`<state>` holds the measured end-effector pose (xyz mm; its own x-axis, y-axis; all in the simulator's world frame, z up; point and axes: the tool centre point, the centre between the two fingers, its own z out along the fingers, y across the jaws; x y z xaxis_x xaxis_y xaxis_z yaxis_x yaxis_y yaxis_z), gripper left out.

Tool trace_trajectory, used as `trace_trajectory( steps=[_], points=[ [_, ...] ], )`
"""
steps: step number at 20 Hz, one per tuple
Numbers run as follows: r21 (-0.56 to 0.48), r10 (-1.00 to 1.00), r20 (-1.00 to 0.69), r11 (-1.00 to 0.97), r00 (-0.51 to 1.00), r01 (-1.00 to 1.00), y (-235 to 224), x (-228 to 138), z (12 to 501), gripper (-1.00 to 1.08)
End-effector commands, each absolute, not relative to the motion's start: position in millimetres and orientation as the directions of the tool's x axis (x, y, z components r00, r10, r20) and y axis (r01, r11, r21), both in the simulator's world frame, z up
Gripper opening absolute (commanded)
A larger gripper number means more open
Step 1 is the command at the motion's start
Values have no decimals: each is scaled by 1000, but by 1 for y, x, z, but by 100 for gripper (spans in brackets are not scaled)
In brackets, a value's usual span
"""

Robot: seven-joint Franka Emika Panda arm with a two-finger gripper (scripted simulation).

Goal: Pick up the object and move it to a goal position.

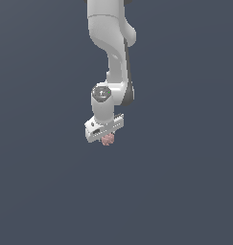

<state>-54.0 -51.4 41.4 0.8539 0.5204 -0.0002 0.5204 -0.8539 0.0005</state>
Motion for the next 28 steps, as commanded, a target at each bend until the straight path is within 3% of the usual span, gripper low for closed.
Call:
trace_trajectory(
  steps=[1,12,28],
  points=[
    [1,521,0,-854,854,521,-49,-54,44,-100],
    [2,521,-1,-853,853,521,-11,-61,95,-100],
    [3,522,-2,-853,853,522,106,-80,252,-100]
  ],
)
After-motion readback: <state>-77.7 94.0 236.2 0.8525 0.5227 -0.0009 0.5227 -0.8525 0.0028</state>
